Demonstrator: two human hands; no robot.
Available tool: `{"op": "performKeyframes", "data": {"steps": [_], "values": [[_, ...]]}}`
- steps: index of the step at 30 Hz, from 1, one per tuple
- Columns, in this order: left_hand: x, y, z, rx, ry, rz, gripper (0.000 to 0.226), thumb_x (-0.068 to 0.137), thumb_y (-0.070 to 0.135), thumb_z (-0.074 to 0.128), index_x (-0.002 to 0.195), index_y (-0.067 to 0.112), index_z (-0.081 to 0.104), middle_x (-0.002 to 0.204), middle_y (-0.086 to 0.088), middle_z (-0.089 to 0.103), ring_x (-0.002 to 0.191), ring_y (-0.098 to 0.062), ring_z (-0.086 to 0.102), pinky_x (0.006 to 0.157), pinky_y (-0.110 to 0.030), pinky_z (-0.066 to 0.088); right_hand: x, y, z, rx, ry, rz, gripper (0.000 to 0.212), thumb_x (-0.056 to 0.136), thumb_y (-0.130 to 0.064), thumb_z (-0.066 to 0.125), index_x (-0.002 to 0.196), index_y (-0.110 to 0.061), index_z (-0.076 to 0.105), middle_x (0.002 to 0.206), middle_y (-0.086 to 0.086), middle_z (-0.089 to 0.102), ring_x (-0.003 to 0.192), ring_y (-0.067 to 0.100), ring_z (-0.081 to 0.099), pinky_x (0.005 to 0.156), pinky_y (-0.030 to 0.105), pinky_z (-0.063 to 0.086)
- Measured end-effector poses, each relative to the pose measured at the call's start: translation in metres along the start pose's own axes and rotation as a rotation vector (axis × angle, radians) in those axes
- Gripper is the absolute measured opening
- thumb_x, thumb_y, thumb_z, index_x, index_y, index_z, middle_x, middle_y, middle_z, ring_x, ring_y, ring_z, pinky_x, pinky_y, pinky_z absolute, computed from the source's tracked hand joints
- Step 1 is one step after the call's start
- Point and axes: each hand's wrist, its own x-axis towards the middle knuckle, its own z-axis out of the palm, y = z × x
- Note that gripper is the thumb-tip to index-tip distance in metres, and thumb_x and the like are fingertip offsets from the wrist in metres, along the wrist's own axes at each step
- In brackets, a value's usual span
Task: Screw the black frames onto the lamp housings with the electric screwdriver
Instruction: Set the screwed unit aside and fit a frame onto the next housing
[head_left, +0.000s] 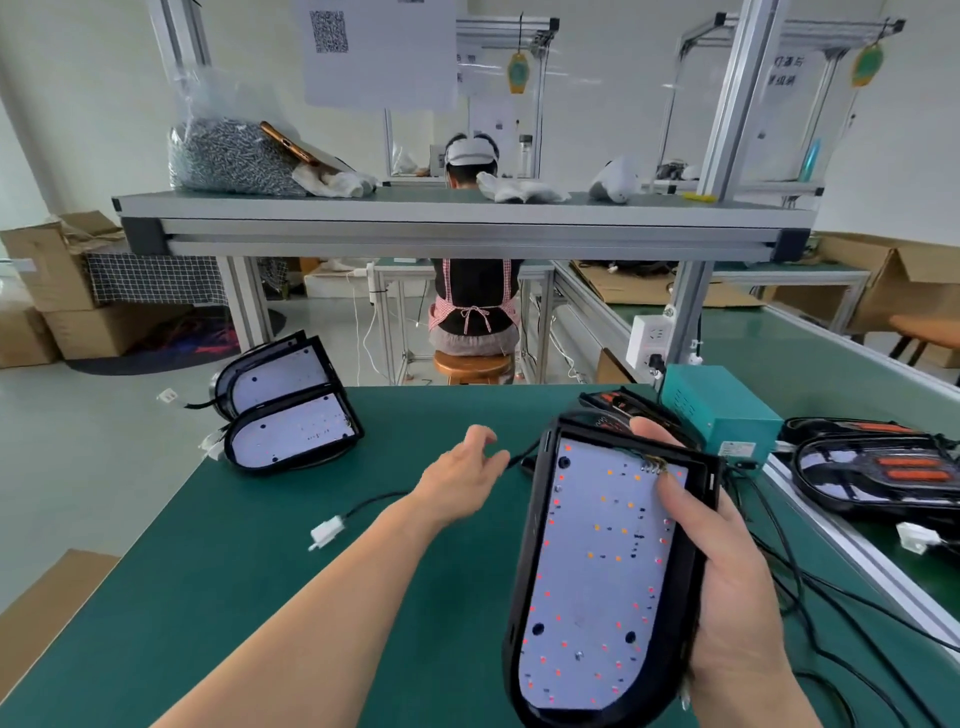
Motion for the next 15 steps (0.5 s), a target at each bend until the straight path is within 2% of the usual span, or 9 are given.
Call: {"op": "performKeyframes", "data": {"steps": [1,2,3,4,5,7,9,12,15], "values": [[0.001,-0.003,0.004,0.048,-0.048,0.027,0.029,0.102,0.039,0.047,0.125,0.022,0.046,0.115,-0.002,0.059,0.102,-0.026,0.056,0.087,-0.039,0.045,0.003,0.001,0.001,-0.002,0.020,-0.007,0.043,0.086,-0.021,0.063,0.128,-0.017,0.068,0.116,0.014,0.074,0.099,0.031,0.074,0.074,0.042,0.060],[0.002,-0.007,0.009,0.079,-0.086,0.029,0.031,0.103,0.039,0.047,0.128,0.021,0.052,0.122,-0.003,0.060,0.106,-0.025,0.056,0.089,-0.038,0.045,0.006,0.001,0.002,-0.007,0.048,-0.018,0.042,0.087,-0.021,0.062,0.128,-0.016,0.068,0.115,0.014,0.074,0.098,0.031,0.074,0.074,0.043,0.060],[0.003,-0.010,0.012,0.097,-0.105,0.014,0.029,0.103,0.039,0.045,0.119,0.019,0.059,0.119,-0.003,0.063,0.099,-0.023,0.057,0.083,-0.035,0.045,0.010,0.001,0.002,-0.015,0.083,-0.035,0.040,0.087,-0.020,0.061,0.126,-0.014,0.068,0.115,0.013,0.074,0.097,0.031,0.074,0.076,0.045,0.060],[0.003,-0.014,0.015,0.121,-0.111,-0.006,0.029,0.101,0.040,0.046,0.100,0.017,0.062,0.105,-0.002,0.065,0.085,-0.020,0.056,0.071,-0.032,0.043,0.014,0.000,0.003,-0.027,0.122,-0.055,0.038,0.086,-0.020,0.061,0.123,-0.013,0.069,0.114,0.013,0.074,0.098,0.031,0.073,0.080,0.046,0.060],[0.002,-0.018,0.017,0.161,-0.110,-0.020,0.031,0.099,0.040,0.047,0.081,0.016,0.056,0.088,0.000,0.062,0.070,-0.016,0.051,0.060,-0.030,0.039,0.018,-0.002,0.004,-0.034,0.161,-0.076,0.035,0.085,-0.021,0.062,0.118,-0.013,0.070,0.113,0.012,0.074,0.097,0.030,0.072,0.083,0.047,0.060],[0.001,-0.027,0.019,0.243,-0.109,-0.014,0.037,0.097,0.033,0.049,0.064,0.019,0.038,0.069,0.003,0.049,0.057,-0.014,0.040,0.049,-0.026,0.030,0.023,-0.005,0.004,-0.021,0.226,-0.113,0.030,0.082,-0.023,0.065,0.110,-0.016,0.071,0.106,0.007,0.076,0.093,0.026,0.073,0.078,0.040,0.061],[0.000,-0.035,0.017,0.268,-0.070,-0.028,0.034,0.096,0.029,0.049,0.066,0.019,0.040,0.070,0.002,0.050,0.066,-0.021,0.046,0.052,-0.029,0.035,0.025,-0.008,0.002,-0.006,0.271,-0.130,0.036,0.082,-0.025,0.066,0.116,-0.015,0.070,0.110,0.007,0.075,0.097,0.025,0.073,0.077,0.037,0.062],[0.000,-0.037,-0.003,0.179,0.179,-0.133,0.026,0.100,0.041,0.049,0.086,0.019,0.055,0.081,0.000,0.057,0.079,-0.029,0.053,0.064,-0.033,0.040,0.027,-0.008,-0.002,-0.011,0.323,-0.133,0.041,0.092,-0.022,0.062,0.131,-0.010,0.064,0.123,0.008,0.072,0.108,0.027,0.071,0.086,0.039,0.060],[0.000,-0.015,-0.034,-0.064,0.353,-0.144,0.026,0.100,0.037,0.053,0.087,0.016,0.061,0.071,0.000,0.057,0.070,-0.026,0.053,0.058,-0.031,0.037,0.029,-0.002,-0.007,-0.016,0.347,-0.142,0.025,0.096,-0.018,0.060,0.119,-0.019,0.070,0.117,0.004,0.074,0.103,0.022,0.072,0.080,0.036,0.061]]}}
